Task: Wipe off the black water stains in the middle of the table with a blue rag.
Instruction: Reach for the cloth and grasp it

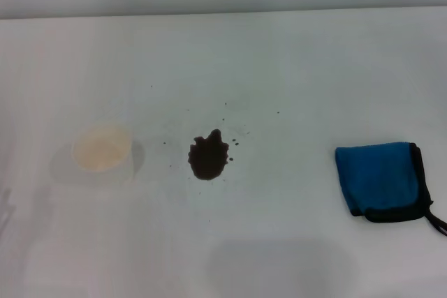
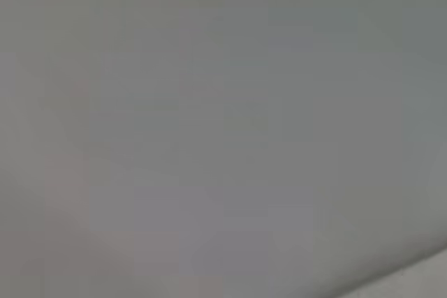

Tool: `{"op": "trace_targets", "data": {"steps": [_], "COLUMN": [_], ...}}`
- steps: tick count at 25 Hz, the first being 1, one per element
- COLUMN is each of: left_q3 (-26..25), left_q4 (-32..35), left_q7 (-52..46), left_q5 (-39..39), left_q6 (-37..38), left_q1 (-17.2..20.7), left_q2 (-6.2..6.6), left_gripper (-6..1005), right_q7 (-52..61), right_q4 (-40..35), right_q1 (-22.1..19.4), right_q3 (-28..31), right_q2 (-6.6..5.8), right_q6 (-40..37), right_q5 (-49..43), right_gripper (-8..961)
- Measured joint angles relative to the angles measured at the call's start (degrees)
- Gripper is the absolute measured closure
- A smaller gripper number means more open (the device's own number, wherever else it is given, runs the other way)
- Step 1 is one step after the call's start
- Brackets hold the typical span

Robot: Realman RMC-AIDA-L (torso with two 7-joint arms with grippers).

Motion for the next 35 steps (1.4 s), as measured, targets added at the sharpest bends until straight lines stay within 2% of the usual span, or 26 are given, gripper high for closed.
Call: {"op": "trace_targets", "data": {"steps": [2,3,4,6,7,8,9,10,14,15,20,22,30,35], "left_q3": [0.0,0.0,0.0,0.0,0.0,0.0,0.0,0.0,0.0,0.0,0.0,0.0,0.0,0.0], "left_q4": [-0.5,-0.6,-0.7,-1.2,-1.6,-2.0,-2.0,-2.0,-2.1,-2.3,-2.8,-2.8,-2.9,-3.6], "left_q7": [-0.1,-0.1,-0.1,-0.1,-0.1,-0.2,-0.2,-0.2,-0.2,-0.2,0.1,0.1,0.2,0.2], "left_q5": [-0.7,-1.2,-1.6,-2.3,-2.4,-2.7,-2.7,-3.1,-4.9,-5.0,-6.8,-7.3,-7.5,-7.5], "left_q6": [0.5,0.7,1.0,1.8,2.2,2.9,2.9,3.0,3.7,3.7,4.1,4.4,5.0,4.8], "left_q1": [-0.6,-0.9,-1.3,-2.1,-2.5,-3.5,-3.5,-3.8,-5.5,-6.0,-7.4,-7.9,-8.9,-9.2], "left_q2": [0.03,0.08,0.11,0.19,0.19,0.20,0.20,0.20,0.19,0.19,0.05,0.05,0.19,0.15], "left_gripper": [106,106,106,106,106,107,107,107,107,107,107,107,107,107], "right_q7": [6.0,8.7,11.3,15.0,16.4,18.6,18.6,19.6,23.0,23.7,27.5,29.8,39.0,41.6], "right_q4": [-3.3,-5.5,-7.6,-12.4,-15.1,-20.5,-20.5,-23.0,-32.5,-34.8,-45.7,-47.5,-46.3,-41.6], "right_q1": [1.9,2.9,4.0,6.2,7.2,9.1,9.1,10.0,14.6,15.9,19.8,20.8,21.0,21.3], "right_q3": [0.0,-0.1,-0.2,-0.2,-0.2,-0.4,-0.4,-0.7,-1.9,-2.7,-10.7,-15.3,-33.6,-40.2], "right_q2": [-1.55,-1.95,-2.19,-1.61,-0.83,0.87,0.87,1.72,5.86,7.26,13.90,15.24,15.46,15.58], "right_q6": [4.8,6.7,8.7,12.3,14.2,17.1,17.1,18.1,21.8,22.7,23.3,23.4,22.7,20.3], "right_q5": [-7.6,-11.5,-15.6,-23.3,-26.6,-32.6,-32.6,-35.9,-50.3,-54.1,-69.0,-72.7,-74.0,-76.7], "right_gripper": [111,111,111,112,113,114,115,116,115,115,138,149,195,224]}}
